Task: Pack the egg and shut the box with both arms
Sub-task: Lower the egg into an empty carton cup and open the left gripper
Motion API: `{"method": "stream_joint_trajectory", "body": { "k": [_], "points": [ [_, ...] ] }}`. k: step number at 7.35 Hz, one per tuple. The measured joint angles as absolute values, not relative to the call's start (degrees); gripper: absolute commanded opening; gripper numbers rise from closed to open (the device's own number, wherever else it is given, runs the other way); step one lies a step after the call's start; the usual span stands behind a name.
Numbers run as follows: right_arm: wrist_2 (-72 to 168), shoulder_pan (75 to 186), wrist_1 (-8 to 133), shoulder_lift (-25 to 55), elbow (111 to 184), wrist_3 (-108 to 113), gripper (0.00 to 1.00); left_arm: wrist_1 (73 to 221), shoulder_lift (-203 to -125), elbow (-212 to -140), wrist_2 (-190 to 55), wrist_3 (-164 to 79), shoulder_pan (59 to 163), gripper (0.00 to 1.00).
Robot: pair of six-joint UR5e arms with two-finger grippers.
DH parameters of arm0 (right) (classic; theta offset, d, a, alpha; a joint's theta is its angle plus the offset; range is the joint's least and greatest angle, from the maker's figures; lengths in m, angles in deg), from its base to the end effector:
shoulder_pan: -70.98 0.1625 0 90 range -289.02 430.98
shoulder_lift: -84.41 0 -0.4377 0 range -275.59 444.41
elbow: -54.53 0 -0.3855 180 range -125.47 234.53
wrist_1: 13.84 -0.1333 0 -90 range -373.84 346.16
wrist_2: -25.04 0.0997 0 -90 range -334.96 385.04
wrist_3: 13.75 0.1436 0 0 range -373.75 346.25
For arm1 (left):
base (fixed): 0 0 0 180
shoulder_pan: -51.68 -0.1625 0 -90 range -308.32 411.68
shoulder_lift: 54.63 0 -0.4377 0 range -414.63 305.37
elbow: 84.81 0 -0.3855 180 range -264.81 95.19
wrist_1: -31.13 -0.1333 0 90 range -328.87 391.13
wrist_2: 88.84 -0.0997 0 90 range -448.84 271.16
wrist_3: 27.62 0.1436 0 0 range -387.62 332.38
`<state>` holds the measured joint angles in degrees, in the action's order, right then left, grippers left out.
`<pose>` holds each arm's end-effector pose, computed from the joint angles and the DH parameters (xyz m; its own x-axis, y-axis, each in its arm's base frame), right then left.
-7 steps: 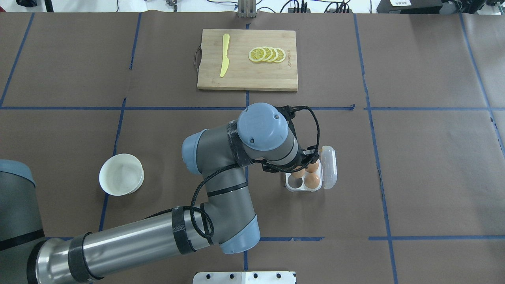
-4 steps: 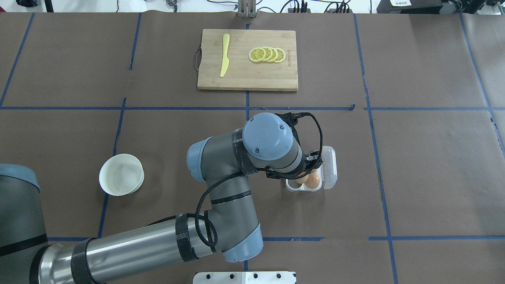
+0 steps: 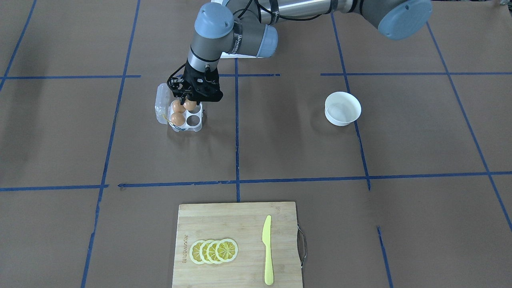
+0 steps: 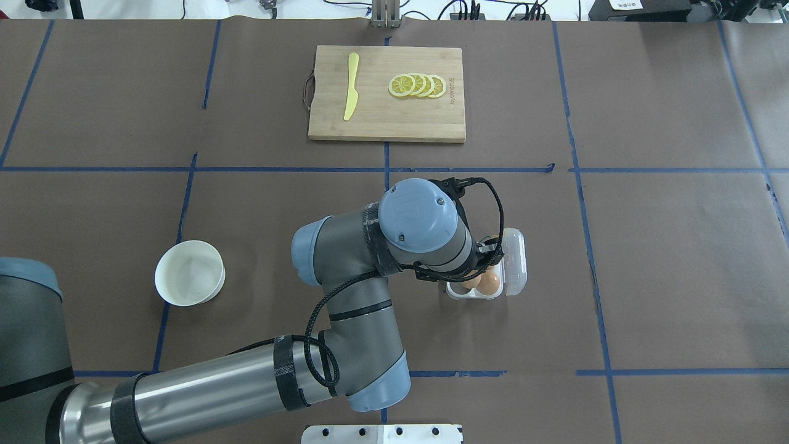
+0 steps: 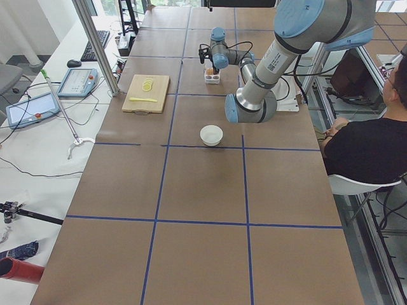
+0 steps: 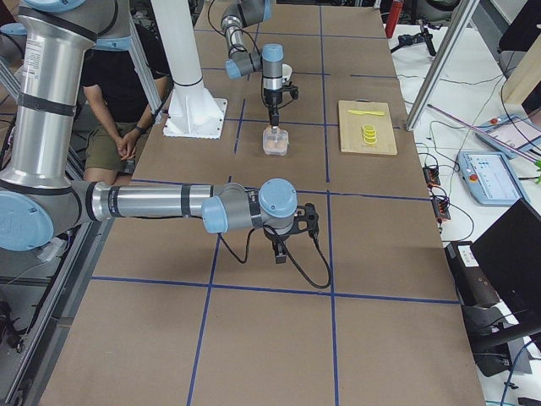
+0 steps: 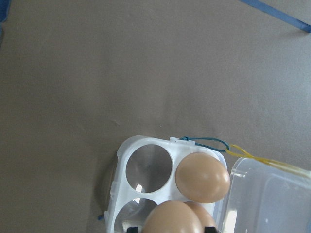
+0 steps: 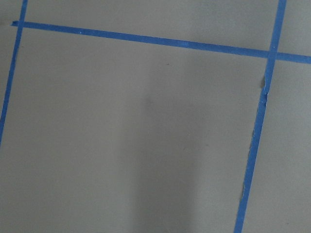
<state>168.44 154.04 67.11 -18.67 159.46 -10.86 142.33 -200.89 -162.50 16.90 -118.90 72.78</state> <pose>-0.0305 -0.3996 0.6416 0.5788 -0.1733 0.7969 0.0896 0.9848 0.1491 0.7206 -0.3792 0.1057 0.3894 -0.1733 -0.9046 0.1256 0.9830 -0.1342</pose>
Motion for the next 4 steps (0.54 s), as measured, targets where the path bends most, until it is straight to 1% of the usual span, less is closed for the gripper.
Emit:
{"method": "stream_joint_trajectory", "body": {
  "k": [2,4],
  "points": [
    [168.47,154.04,67.11,-18.69,159.47,-10.92,1.00,142.39,-200.80,-162.50,16.90,-118.67,72.78,0.72],
    [168.46,154.04,67.11,-18.69,159.47,-10.88,1.00,143.39,-200.48,-162.45,16.90,-118.57,72.78,0.72]
  ]
}}
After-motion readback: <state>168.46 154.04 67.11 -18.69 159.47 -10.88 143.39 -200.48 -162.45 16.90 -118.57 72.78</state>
